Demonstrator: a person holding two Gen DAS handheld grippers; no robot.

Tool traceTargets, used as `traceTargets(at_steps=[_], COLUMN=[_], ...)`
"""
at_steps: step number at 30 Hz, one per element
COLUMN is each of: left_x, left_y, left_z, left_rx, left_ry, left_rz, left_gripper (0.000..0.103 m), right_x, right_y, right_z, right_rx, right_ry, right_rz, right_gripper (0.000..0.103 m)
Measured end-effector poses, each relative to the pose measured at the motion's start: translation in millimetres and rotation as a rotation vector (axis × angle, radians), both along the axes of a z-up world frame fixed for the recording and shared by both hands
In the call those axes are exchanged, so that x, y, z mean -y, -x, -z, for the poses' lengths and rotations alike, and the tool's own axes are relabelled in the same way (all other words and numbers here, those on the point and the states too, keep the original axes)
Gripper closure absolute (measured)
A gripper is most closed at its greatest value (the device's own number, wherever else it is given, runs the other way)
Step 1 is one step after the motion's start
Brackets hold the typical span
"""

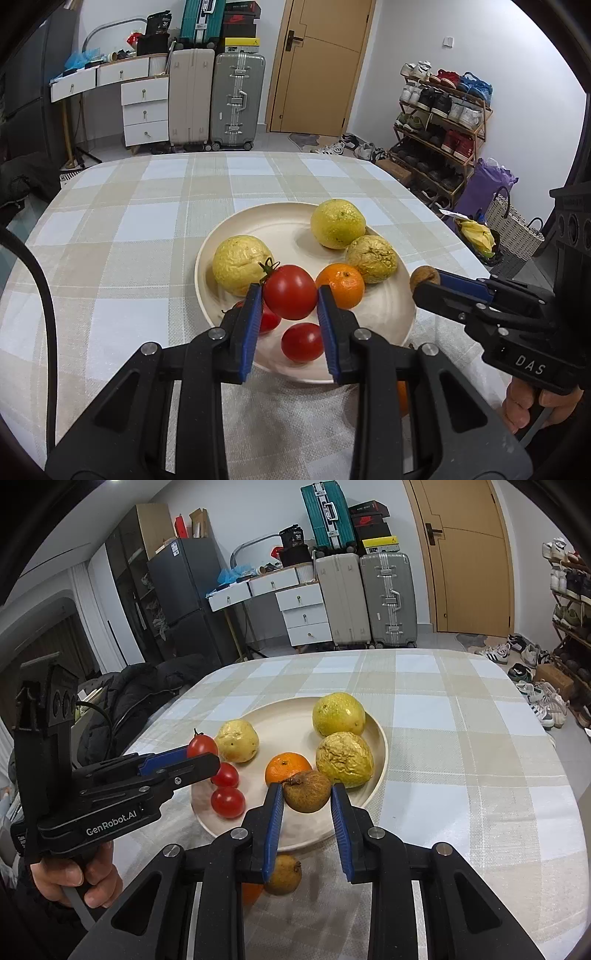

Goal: Organize fruits
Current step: 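Carry the tomato and brown fruit onto the plate and open both tools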

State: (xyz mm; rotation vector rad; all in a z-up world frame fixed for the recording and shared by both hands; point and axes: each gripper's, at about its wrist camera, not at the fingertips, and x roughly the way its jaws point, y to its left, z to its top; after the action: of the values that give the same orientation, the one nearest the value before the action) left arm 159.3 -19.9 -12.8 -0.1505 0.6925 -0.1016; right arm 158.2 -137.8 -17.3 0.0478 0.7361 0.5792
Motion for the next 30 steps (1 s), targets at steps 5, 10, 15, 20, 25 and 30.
traceTargets(at_steps=[5,10,15,20,25,30], left_x=[3.6,8.4,15.2,24.2,26.4,26.7], left_y=[-5.1,-8.8,-9.0,-9.4,-8.3,-7.6], left_z=[5.3,11.7,14.9,18.0,18.1,18.0], left_rx=[-0.010,-0.024,-0.029,-0.033,-0.027,-0.023], left_ry=[-0.004,-0.007,-0.017,-0.039,-0.036,-0.038], left_rz=[0.010,0.025,0.049,0.079,0.091,0.094], left_gripper=[0.076,0.076,0.076,0.076,0.076,0.076], right_x=[-4.4,-7.4,-9.1,-9.8,-9.4,-7.8], right_y=[-5.1,-8.1,-9.5,-10.0,-10.8,-9.1], right_z=[7.2,12.1,16.1,17.6,18.3,17.5], right_rx=[-0.018,-0.028,-0.037,-0.038,-0.040,-0.035], right_ry=[0.003,0.011,0.021,0.028,0.033,0.037], right_rz=[-0.004,-0.008,-0.008,-0.007,0.001,0.010], right_gripper=[0.076,0.076,0.076,0.076,0.075,0.074])
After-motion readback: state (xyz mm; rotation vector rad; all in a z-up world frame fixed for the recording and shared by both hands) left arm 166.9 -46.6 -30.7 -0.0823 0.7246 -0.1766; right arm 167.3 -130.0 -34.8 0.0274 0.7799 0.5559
